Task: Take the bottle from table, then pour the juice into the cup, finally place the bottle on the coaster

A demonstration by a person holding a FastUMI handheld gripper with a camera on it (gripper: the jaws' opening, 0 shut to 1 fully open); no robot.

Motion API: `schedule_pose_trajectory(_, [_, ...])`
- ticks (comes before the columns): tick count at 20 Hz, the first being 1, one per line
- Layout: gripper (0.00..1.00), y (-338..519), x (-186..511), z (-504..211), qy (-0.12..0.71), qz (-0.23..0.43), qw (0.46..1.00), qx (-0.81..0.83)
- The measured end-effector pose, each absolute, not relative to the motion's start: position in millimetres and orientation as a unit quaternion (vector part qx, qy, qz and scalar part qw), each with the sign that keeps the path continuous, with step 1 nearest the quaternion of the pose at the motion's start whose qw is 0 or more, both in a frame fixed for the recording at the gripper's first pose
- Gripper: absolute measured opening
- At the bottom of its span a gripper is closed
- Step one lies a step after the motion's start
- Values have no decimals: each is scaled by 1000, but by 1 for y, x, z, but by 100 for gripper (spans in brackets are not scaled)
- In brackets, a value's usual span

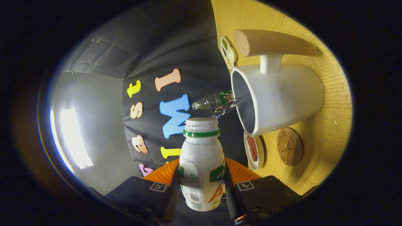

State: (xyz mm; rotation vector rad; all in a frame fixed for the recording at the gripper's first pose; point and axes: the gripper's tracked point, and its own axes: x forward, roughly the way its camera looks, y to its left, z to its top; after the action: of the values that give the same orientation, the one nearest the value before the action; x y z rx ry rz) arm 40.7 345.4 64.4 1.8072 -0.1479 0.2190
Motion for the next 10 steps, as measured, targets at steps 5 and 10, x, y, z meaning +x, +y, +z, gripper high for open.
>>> schedule_pose_trajectory(5, [64, 345, 42, 66, -65, 96, 604, 788])
schedule_pose_trajectory(10, [64, 343, 43, 67, -67, 97, 600, 792])
